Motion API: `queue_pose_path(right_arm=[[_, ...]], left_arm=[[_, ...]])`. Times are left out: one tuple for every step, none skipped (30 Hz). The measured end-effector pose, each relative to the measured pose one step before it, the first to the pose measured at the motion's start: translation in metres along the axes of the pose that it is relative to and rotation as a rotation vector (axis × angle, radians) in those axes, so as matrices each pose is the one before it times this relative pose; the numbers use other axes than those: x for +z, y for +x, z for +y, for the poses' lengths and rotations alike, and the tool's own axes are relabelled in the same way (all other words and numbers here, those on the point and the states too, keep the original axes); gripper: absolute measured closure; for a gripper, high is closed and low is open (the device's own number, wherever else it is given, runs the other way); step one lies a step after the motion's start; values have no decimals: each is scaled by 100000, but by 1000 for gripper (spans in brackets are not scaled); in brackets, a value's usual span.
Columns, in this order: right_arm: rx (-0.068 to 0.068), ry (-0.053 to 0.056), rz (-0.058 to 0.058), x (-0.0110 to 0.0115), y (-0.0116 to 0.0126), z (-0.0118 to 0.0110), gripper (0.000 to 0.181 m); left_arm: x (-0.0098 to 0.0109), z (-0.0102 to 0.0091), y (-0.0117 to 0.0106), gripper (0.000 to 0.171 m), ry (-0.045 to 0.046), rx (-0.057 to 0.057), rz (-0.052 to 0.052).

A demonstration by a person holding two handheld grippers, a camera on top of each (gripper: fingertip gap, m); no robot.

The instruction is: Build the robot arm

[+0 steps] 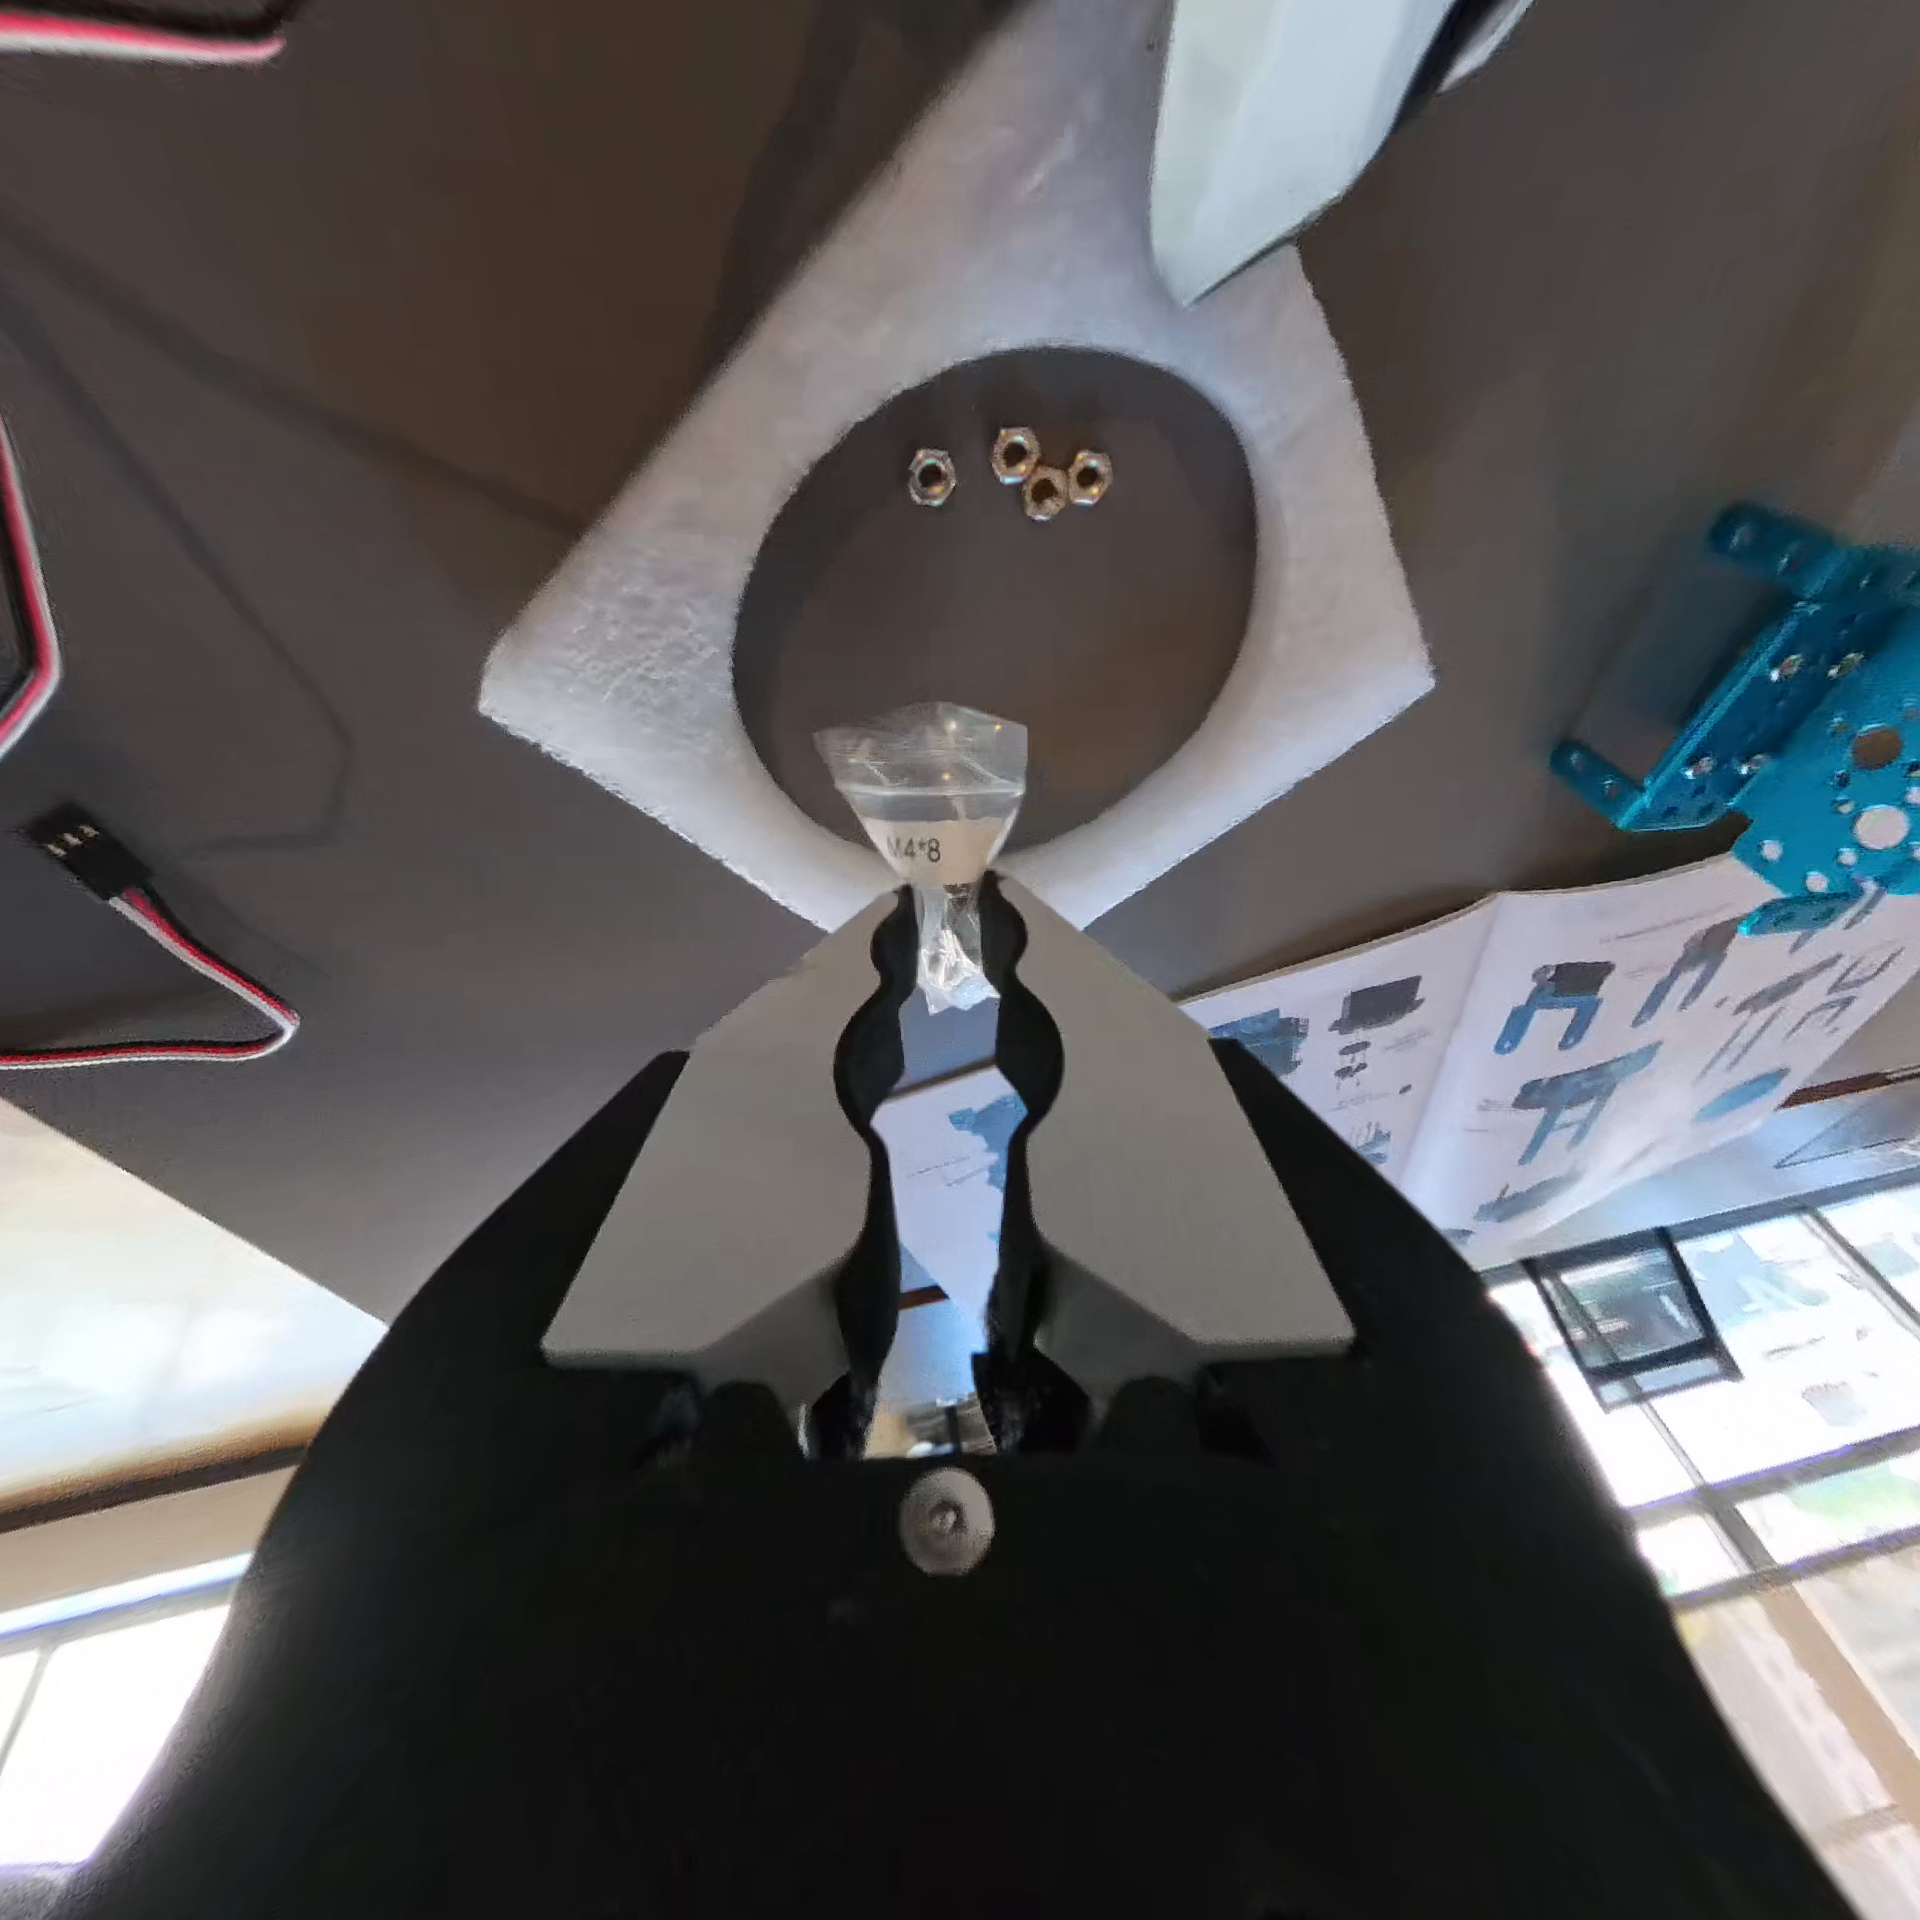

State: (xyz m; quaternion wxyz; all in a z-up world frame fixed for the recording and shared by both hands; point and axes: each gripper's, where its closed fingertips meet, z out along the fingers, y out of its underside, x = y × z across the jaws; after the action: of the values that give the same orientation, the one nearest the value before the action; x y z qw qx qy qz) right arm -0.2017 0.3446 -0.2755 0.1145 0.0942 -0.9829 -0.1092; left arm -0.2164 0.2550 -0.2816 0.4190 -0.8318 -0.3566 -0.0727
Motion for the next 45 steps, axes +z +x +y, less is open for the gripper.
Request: queue_pose_path(right_arm=[[1546,-1604,-484,163,134,307,170],[1366,-1839,300,141,226,420,170],[690,-838,359,-19,67,172,170],[-988,1342,77,-166,-166,-265,170],[-1538,2734,68,-148,-171,-479,170],[-142,741,130,59,57,-99,171],[1432,-2796,-76,202,185,476,171],[933,-3783,-267,83,-10,514,170],[-1839,-253,525,-167,-175,-135,170],[-2681,3404,829,-245,-153,-674,171],[-122,2187,-204,-52,-14,-386,171],[1967,-1948,-496,159,178,351,171],[1440,-3332,484,120,258,569,170],[-410,-673,118,-45,-39,97,170],[-1414,2271,-269,-190,-230,-414,170],[-918,2460,125,-95,-70,-399,171],[362,-580,456,111,206,149,171],[1265,-2935,379,197,260,520,170],[631,-2633,-391,17,-49,334,170],[-1855,908,432,-237,-185,-303,170],[-2393,4422,502,-236,-130,-768,171],[651,2028,-988,60,-8,-255,172],[2451,-3739,-934,265,182,659,171],[753,-4208,824,135,274,656,171],[-1520,541,575,-117,-67,-130,171],[-1466,3222,-237,-239,-231,-607,171],[-651,1986,91,-69,-11,-340,171],[170,-1803,335,169,227,358,171],[582,-5065,1617,146,397,837,171],[-1413,-3223,1584,-107,89,390,171],[-2635,2566,151,-311,-280,-532,171],[-791,4698,-1130,-271,-279,-810,172],[1602,1037,-1170,-2,24,-92,172],[2009,-2256,-901,166,157,499,171],[1339,-1618,-212,142,163,443,171],[326,724,191,36,41,19,171],[33,2359,-817,-53,-232,-278,171],[433,1790,-1041,-7,-260,-228,171],[610,528,-515,74,-108,13,171],[980,640,-554,124,-48,81,171],[1921,1373,-714,127,1,57,171],[2226,1830,-680,118,7,82,171],[2205,2064,-806,113,-38,111,171],[2293,2389,-413,23,-18,52,171],[2173,2520,24,-85,41,31,172]], left_arm=[[4,-1,-1,159,-70,42,29],[-8,11,2,159,44,56,-26],[-10,-7,-4,159,78,56,-44],[-9,14,7,159,24,7,-14],[1,3,-7,159,7,-72,31],[5,-1,6,159,-68,-38,40],[5,-2,-5,159,-61,41,-3],[-2,2,11,159,7,71,-56],[-6,7,1,159,69,33,-44],[-7,6,5,159,34,-37,3],[9,-4,-4,159,-19,-81,67],[5,3,0,159,-68,-79,96],[-6,-2,4,159,-5,-54,90],[-4,6,-1,159,62,-68,62],[-6,9,2,159,38,-101,69],[0,8,7,159,14,-74,82],[-1,-5,-3,159,-62,-46,59],[2,4,-1,159,-102,12,15],[-1,2,-4,159,-11,47,-6],[-5,6,9,159,82,18,5],[2,-5,9,159,32,-67,30],[6,1,-10,159,-53,-40,43],[9,1,4,159,-109,68,43],[5,-3,0,159,-55,31,33],[-5,2,15,159,62,-78,51],[-3,3,-3,159,79,-76,47],[3,-10,7,159,24,-82,58],[12,0,0,159,-78,-63,66],[13,-1,1,159,-67,-27,93],[-6,1,8,159,20,-34,78],[2,6,5,159,76,-16,44],[-1,1,2,159,-8,-15,3],[2,-2,0,159,-90,98,-59],[-5,-7,-1,159,-99,142,-75],[5,5,-5,159,-17,104,-73],[-8,7,15,159,48,56,-52],[-10,18,12,159,37,23,-26],[3,-14,6,159,24,-20,-38],[12,3,-2,159,-51,-9,27],[6,1,3,159,-56,-41,134],[5,0,5,159,54,-179,187],[-13,-3,6,159,133,-212,169],[-2,5,-3,159,93,-138,139],[-2,-9,-8,159,26,-125,140],[9,1,7,159,14,-146,182]])
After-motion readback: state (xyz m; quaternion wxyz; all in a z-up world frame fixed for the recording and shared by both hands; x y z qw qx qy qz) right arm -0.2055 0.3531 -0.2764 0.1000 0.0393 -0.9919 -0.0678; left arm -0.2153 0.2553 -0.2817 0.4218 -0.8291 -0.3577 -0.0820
